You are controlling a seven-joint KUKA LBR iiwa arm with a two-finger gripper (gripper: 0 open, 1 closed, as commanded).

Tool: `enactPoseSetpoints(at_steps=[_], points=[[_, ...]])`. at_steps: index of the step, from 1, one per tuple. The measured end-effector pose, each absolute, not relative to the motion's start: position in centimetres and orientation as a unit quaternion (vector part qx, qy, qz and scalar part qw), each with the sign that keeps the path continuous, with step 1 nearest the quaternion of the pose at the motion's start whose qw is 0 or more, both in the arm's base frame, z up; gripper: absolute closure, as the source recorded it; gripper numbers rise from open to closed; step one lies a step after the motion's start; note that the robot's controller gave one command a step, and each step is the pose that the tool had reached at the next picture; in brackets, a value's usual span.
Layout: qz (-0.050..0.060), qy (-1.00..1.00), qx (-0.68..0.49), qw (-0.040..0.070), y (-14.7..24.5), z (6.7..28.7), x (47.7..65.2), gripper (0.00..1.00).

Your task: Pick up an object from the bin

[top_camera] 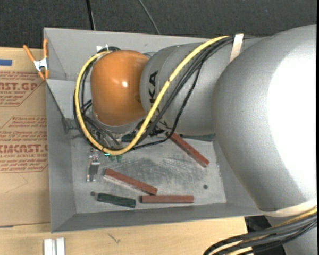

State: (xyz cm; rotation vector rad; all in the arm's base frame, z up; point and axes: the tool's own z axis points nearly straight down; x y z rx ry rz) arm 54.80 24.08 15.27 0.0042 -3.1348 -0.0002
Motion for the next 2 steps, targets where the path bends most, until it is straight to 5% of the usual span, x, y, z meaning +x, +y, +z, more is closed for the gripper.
enactPoseSetpoints(at_steps=[1,2], points=[[-0.001,-1.000,0.000,0.000,24.0,15.7,55.0,0.00],[-0.001,-0.999,-0.040,-0.001,16.7,9.5,53.6,0.00]])
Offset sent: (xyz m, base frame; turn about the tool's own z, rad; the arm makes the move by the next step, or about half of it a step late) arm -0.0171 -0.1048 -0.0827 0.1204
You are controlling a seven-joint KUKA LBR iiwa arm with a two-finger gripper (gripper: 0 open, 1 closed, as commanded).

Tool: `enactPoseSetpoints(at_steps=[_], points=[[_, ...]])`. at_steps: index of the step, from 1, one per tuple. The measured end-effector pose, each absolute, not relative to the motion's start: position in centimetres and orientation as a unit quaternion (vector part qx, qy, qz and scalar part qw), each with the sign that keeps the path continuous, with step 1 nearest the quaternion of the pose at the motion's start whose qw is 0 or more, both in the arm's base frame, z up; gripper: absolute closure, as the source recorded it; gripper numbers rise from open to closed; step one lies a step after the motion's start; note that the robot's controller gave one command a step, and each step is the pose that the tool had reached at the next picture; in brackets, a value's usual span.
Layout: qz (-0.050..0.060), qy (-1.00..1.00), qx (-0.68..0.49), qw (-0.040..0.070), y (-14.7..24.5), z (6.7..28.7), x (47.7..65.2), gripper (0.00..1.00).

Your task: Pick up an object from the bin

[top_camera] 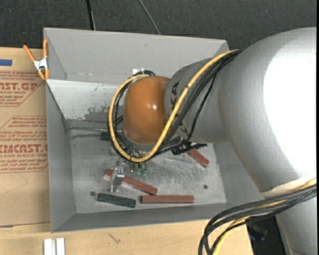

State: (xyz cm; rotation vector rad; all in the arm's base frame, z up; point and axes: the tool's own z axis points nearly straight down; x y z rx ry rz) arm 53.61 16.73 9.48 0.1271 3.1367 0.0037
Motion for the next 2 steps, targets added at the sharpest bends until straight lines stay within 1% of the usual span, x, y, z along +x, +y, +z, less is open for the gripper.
enactPoseSetpoints(at_steps=[1,2], points=[[-0.001,1.000,-0.005,-0.001,15.40,10.55,53.90,0.00],[0.001,0.997,0.071,0.001,14.62,11.20,53.65,0.00]])
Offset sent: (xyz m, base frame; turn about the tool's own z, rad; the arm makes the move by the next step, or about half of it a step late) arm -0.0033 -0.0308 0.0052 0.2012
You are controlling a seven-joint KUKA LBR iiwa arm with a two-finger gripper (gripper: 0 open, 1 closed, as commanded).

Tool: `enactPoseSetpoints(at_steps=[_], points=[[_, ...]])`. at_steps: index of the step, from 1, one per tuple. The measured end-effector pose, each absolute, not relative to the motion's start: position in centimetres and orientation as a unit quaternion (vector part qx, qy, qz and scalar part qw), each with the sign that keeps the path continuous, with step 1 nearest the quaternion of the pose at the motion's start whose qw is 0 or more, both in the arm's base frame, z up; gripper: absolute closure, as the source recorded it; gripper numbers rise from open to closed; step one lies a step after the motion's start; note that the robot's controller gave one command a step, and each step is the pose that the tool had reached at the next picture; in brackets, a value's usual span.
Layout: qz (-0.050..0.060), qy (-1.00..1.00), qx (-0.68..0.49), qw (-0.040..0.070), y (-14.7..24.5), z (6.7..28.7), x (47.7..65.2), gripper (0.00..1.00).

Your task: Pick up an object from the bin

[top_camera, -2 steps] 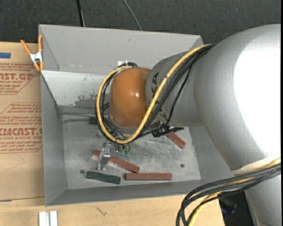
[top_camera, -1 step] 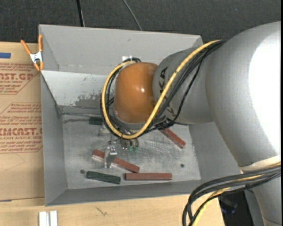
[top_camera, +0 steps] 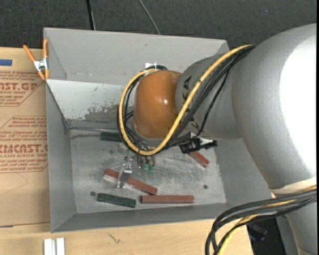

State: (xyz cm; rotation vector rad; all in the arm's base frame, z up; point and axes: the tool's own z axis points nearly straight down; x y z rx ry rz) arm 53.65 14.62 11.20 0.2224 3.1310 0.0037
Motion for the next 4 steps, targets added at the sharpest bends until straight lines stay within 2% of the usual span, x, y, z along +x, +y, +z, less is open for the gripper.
enactPoseSetpoints(at_steps=[1,2,3,4], points=[[0.000,0.994,0.105,0.000,13.2,8.2,54.2,0.00],[0.004,0.987,0.158,0.009,13.4,7.7,52.9,1.00],[0.004,0.987,0.158,0.009,13.4,7.7,52.9,1.00],[0.002,0.987,0.158,0.003,13.3,8.4,52.7,1.00]])
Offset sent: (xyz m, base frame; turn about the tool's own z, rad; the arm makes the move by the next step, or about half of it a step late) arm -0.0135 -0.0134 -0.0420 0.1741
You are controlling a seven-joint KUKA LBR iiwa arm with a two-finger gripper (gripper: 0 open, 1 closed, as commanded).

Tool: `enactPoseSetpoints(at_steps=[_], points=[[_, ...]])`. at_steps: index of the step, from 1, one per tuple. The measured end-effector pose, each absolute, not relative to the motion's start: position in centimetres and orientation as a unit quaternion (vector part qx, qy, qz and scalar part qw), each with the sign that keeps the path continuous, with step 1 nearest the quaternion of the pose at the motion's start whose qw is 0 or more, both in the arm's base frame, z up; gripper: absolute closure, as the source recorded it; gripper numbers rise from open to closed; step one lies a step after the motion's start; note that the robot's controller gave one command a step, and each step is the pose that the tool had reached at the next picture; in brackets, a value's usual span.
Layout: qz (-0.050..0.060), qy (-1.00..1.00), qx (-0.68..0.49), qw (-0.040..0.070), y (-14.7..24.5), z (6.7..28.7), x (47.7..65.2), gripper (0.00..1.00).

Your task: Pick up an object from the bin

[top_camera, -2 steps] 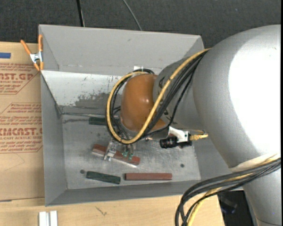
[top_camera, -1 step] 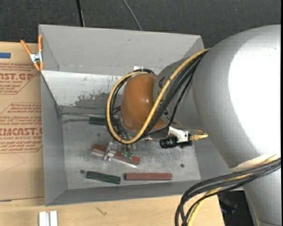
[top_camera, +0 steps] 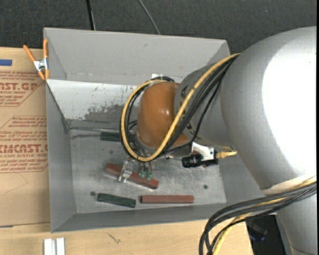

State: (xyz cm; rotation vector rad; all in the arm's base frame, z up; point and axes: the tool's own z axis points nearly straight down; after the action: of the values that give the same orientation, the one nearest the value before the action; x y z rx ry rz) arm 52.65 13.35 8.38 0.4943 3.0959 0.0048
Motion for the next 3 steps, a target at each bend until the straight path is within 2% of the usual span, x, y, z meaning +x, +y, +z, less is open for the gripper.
enactPoseSetpoints(at_steps=[1,3], points=[[0.001,0.988,0.157,0.000,13.4,10.6,52.7,1.00],[0.000,0.988,0.157,-0.002,13.4,13.0,52.6,1.00]])
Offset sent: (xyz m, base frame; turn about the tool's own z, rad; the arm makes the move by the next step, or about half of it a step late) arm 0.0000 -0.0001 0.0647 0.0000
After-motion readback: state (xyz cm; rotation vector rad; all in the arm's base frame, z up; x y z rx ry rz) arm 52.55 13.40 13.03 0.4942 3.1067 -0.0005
